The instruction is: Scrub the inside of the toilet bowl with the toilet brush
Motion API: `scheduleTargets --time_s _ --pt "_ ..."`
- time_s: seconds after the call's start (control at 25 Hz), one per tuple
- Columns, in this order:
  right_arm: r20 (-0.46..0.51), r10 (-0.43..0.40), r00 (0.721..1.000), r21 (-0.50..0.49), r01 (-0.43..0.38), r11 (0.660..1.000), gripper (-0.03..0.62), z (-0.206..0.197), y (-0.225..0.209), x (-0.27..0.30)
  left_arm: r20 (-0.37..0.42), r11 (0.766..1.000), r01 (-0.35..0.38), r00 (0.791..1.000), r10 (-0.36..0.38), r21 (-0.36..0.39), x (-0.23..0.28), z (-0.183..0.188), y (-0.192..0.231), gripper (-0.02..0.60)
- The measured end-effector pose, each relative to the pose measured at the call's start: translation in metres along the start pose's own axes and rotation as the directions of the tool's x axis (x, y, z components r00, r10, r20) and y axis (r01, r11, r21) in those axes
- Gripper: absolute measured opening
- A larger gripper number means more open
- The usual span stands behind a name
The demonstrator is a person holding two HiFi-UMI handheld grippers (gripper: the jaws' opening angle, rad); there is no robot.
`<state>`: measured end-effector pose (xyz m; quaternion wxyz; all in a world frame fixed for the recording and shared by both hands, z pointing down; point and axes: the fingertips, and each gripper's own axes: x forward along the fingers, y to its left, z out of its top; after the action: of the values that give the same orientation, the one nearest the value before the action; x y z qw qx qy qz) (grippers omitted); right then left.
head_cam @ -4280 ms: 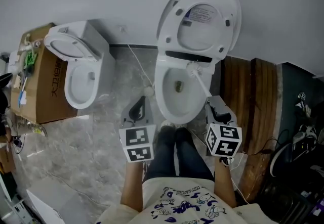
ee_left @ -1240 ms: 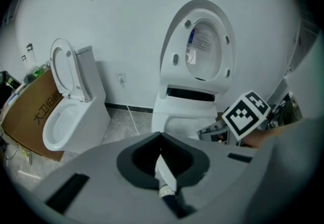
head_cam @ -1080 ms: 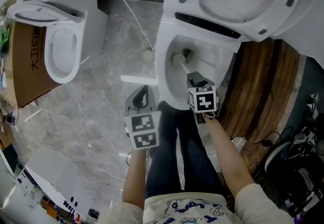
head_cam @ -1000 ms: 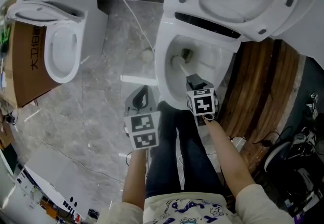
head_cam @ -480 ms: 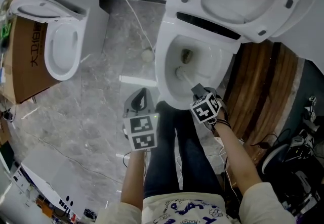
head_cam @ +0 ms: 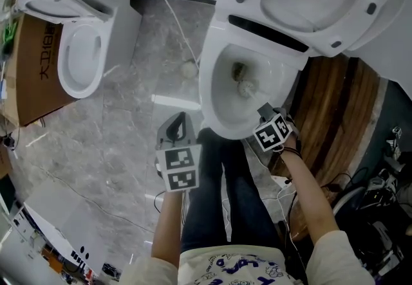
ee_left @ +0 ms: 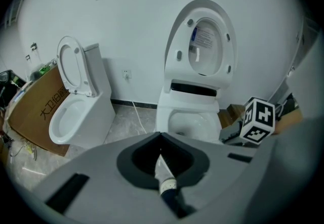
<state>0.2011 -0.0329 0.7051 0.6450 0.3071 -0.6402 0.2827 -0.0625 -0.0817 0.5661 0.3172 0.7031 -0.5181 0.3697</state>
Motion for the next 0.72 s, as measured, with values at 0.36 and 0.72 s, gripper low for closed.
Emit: scheduleTargets --time_s 0.36,0.72 --pt "0.014 -0.11 0.994 -0.118 0.111 0.987 0.17 0.008 -0.029 0.004 0.0 1.0 -0.006 1.0 0.007 -0.008 0.001 0.0 0.005 0.002" --pt "0.07 -0.227 0.971 -0.23 0.238 0.944 0.169 0.032 -0.063 0.004 -0.001 1.0 -0.01 1.0 0.01 -0.023 0.002 0.001 0.006 0.002"
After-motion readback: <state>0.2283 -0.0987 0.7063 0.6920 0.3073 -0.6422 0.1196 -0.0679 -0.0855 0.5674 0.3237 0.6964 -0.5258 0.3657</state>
